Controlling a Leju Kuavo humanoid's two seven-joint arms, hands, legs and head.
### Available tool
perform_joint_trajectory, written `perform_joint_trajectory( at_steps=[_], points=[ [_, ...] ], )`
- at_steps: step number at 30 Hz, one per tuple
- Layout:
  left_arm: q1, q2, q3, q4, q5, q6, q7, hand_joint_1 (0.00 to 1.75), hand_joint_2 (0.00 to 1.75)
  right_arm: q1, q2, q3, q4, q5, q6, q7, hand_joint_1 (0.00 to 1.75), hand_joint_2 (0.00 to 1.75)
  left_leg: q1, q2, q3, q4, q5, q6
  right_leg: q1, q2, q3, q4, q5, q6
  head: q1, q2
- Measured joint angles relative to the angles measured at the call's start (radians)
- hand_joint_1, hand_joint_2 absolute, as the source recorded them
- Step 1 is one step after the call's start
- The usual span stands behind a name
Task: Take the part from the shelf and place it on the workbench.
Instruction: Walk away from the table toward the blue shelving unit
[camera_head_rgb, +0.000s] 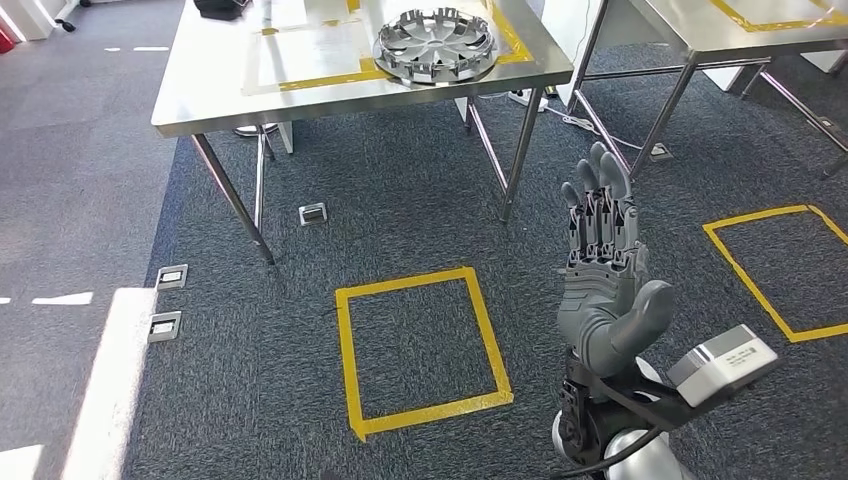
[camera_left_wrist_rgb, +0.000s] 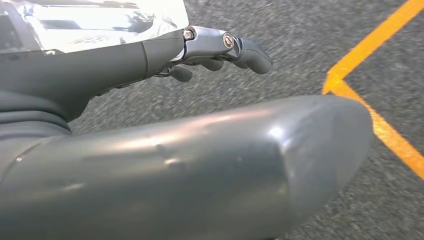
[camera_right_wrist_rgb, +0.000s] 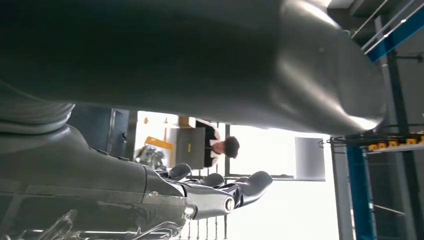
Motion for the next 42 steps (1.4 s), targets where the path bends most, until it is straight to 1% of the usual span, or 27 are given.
perform_joint_trajectory(
  at_steps=[1,2,4,5,7,8,9,10,12,13,14,15,18,19,20,23,25,28,29,30,31,33,34,35,38,39,42],
  points=[
    [0.000,0.000,0.000,0.000,0.004,0.007,0.006,0.00,1.31,0.005,0.001,0.000,0.006,-0.014,0.004,0.013,0.00,0.00,0.000,0.000,0.037,-0.038,0.026,0.003,0.000,0.000,-0.012,0.004,0.006,0.002,0.000,0.000],
    [0.000,0.000,0.000,0.000,0.008,0.015,0.015,0.00,1.75,0.010,0.003,0.000,0.015,-0.030,0.009,0.031,0.00,0.00,-0.002,-0.001,0.088,-0.104,0.041,0.008,0.000,0.000,-0.021,0.008,0.011,0.004,0.000,0.000],
    [-0.001,0.000,0.001,0.000,0.017,0.034,0.031,0.00,1.75,0.021,0.008,0.001,0.044,-0.056,0.022,0.069,0.00,0.00,-0.006,-0.001,0.176,-0.237,0.038,0.020,0.001,-0.001,-0.032,0.013,0.020,0.013,0.000,0.000],
    [-0.001,0.001,0.001,0.000,0.020,0.041,0.037,0.00,1.75,0.026,0.011,0.001,0.063,-0.065,0.029,0.089,0.00,0.00,-0.009,-0.002,0.198,-0.275,0.028,0.025,0.001,-0.002,-0.035,0.014,0.025,0.018,0.000,0.000],
    [0.000,0.000,0.001,0.000,0.026,0.051,0.046,0.00,1.75,0.036,0.017,0.002,0.106,-0.083,0.043,0.127,0.00,0.00,-0.009,-0.002,0.203,-0.300,0.026,0.034,0.000,-0.005,-0.041,0.014,0.033,0.031,0.000,0.000],
    [0.001,-0.001,0.001,0.000,0.028,0.056,0.049,0.00,1.75,0.043,0.020,0.002,0.135,-0.097,0.053,0.146,0.00,0.00,-0.007,-0.002,0.202,-0.308,0.030,0.040,0.000,-0.004,-0.045,0.019,0.028,0.036,0.000,0.000],
    [0.002,-0.001,0.001,0.000,0.031,0.059,0.051,0.00,1.75,0.051,0.023,0.002,0.171,-0.113,0.062,0.163,0.00,0.00,-0.004,-0.002,0.199,-0.314,0.036,0.047,-0.001,-0.004,-0.055,0.040,0.011,0.041,0.001,0.000],
    [0.002,-0.002,0.001,0.000,0.034,0.063,0.053,0.00,1.75,0.058,0.026,0.003,0.210,-0.130,0.071,0.181,0.00,0.00,-0.002,-0.001,0.195,-0.317,0.043,0.053,-0.003,-0.003,-0.071,0.080,-0.019,0.046,0.003,0.000],
    [0.003,-0.003,0.001,0.000,0.042,0.068,0.057,0.00,1.75,0.071,0.032,0.007,0.295,-0.163,0.084,0.208,0.00,0.00,-0.003,-0.001,0.180,-0.316,0.053,0.057,-0.008,-0.002,-0.119,0.203,-0.093,0.054,0.007,0.000],
    [0.004,-0.002,0.001,0.000,0.046,0.069,0.059,0.00,1.75,0.076,0.035,0.009,0.339,-0.179,0.088,0.221,0.00,0.00,-0.004,-0.001,0.173,-0.314,0.057,0.057,-0.010,-0.002,-0.136,0.255,-0.115,0.058,0.008,0.000],
    [0.005,-0.002,0.001,0.000,0.049,0.070,0.062,0.00,1.75,0.080,0.037,0.013,0.386,-0.197,0.093,0.239,0.00,0.00,-0.004,-0.001,0.166,-0.312,0.061,0.056,-0.012,-0.002,-0.139,0.278,-0.120,0.060,0.008,0.000],
    [0.006,-0.002,0.001,0.000,0.051,0.070,0.065,0.00,1.75,0.082,0.040,0.017,0.436,-0.217,0.099,0.260,0.00,0.44,-0.004,-0.001,0.159,-0.309,0.064,0.055,-0.013,-0.002,-0.123,0.263,-0.106,0.062,0.008,0.000],
    [0.005,-0.002,0.000,-0.001,0.055,0.073,0.078,0.00,1.75,0.083,0.054,0.045,0.603,-0.288,0.138,0.306,0.00,1.75,-0.005,-0.001,0.141,-0.292,0.065,0.047,-0.013,-0.004,-0.011,0.074,-0.035,0.057,0.008,0.000],
    [0.004,-0.002,-0.001,-0.001,0.057,0.075,0.082,0.00,1.75,0.084,0.063,0.058,0.670,-0.317,0.156,0.307,0.00,1.75,-0.006,-0.001,0.135,-0.287,0.067,0.042,-0.012,-0.004,0.011,0.031,-0.026,0.051,0.008,0.000],
    [0.003,-0.002,-0.002,-0.001,0.059,0.077,0.085,0.00,1.75,0.085,0.072,0.073,0.738,-0.343,0.174,0.308,0.00,1.75,-0.007,-0.001,0.130,-0.283,0.069,0.036,-0.009,-0.004,0.018,0.012,-0.027,0.045,0.007,0.000],
    [0.001,-0.003,-0.006,-0.002,0.061,0.081,0.095,0.00,1.75,0.095,0.093,0.114,0.904,-0.407,0.230,0.360,0.00,1.75,-0.005,-0.002,0.122,-0.278,0.070,0.021,-0.007,-0.005,0.011,0.009,-0.020,0.025,0.006,0.000],
    [-0.001,-0.003,-0.011,-0.003,0.061,0.083,0.104,0.00,1.75,0.101,0.110,0.140,1.025,-0.457,0.273,0.411,0.00,1.75,-0.003,-0.003,0.106,-0.233,0.031,0.010,-0.011,-0.008,0.010,0.004,-0.013,0.013,0.002,0.000],
    [-0.003,-0.003,-0.018,-0.003,0.066,0.082,0.116,0.00,1.75,0.134,0.147,0.190,1.226,-0.524,0.329,0.489,0.00,1.75,0.000,-0.002,0.042,-0.053,-0.070,0.000,-0.011,-0.014,0.007,0.004,-0.010,0.007,-0.005,0.000],
    [-0.002,-0.003,-0.020,-0.003,0.069,0.082,0.120,0.00,1.75,0.149,0.159,0.208,1.285,-0.537,0.342,0.518,0.00,1.75,0.000,-0.002,0.030,-0.014,-0.081,-0.001,-0.010,-0.016,0.005,0.007,-0.010,0.007,-0.006,0.000],
    [0.000,-0.003,-0.021,-0.003,0.073,0.083,0.124,0.00,1.75,0.161,0.172,0.224,1.339,-0.545,0.349,0.537,0.00,1.75,0.001,-0.002,0.035,-0.013,-0.072,0.000,-0.010,-0.015,0.001,0.010,-0.010,0.007,-0.006,0.000],
    [0.002,-0.002,-0.023,-0.003,0.077,0.085,0.126,0.00,1.75,0.168,0.185,0.237,1.388,-0.554,0.350,0.549,0.00,1.75,0.001,-0.002,0.058,-0.051,-0.045,0.002,-0.010,-0.012,-0.001,0.013,-0.010,0.007,-0.006,0.000],
    [0.002,-0.002,-0.025,-0.003,0.083,0.087,0.129,0.00,1.75,0.168,0.207,0.252,1.466,-0.570,0.345,0.557,0.00,1.75,0.000,-0.003,0.129,-0.183,0.013,0.009,-0.008,-0.003,-0.005,0.018,-0.010,0.010,-0.006,0.000],
    [0.002,-0.002,-0.025,-0.003,0.086,0.088,0.130,0.00,1.75,0.165,0.217,0.258,1.499,-0.578,0.342,0.561,0.00,1.75,-0.001,-0.004,0.156,-0.237,0.027,0.014,-0.007,0.001,-0.007,0.021,-0.010,0.014,-0.006,0.000],
    [0.001,-0.002,-0.025,-0.003,0.089,0.089,0.131,0.00,1.75,0.162,0.225,0.263,1.529,-0.586,0.340,0.565,0.00,1.75,-0.002,-0.005,0.171,-0.268,0.030,0.018,-0.005,0.004,-0.009,0.022,-0.009,0.019,-0.006,0.000],
    [0.004,-0.002,-0.026,-0.003,0.094,0.091,0.131,0.00,1.75,0.157,0.246,0.276,1.604,-0.595,0.332,0.571,0.00,1.75,-0.004,-0.005,0.172,-0.284,0.030,0.033,-0.007,0.006,-0.014,0.022,-0.004,0.037,-0.006,0.000],
    [0.004,-0.002,-0.025,-0.003,0.094,0.091,0.130,0.00,1.75,0.156,0.252,0.280,1.624,-0.595,0.326,0.567,0.00,1.75,-0.004,-0.005,0.171,-0.287,0.031,0.034,-0.008,0.006,-0.015,0.022,-0.009,0.038,-0.005,0.000],
    [0.010,-0.003,-0.016,-0.003,0.077,0.083,0.126,0.00,1.75,0.155,0.263,0.279,1.672,-0.585,0.314,0.541,0.00,1.75,-0.006,-0.006,0.173,-0.290,0.028,0.033,-0.007,0.007,-0.009,0.014,-0.010,0.013,0.005,0.000]
  ],
)
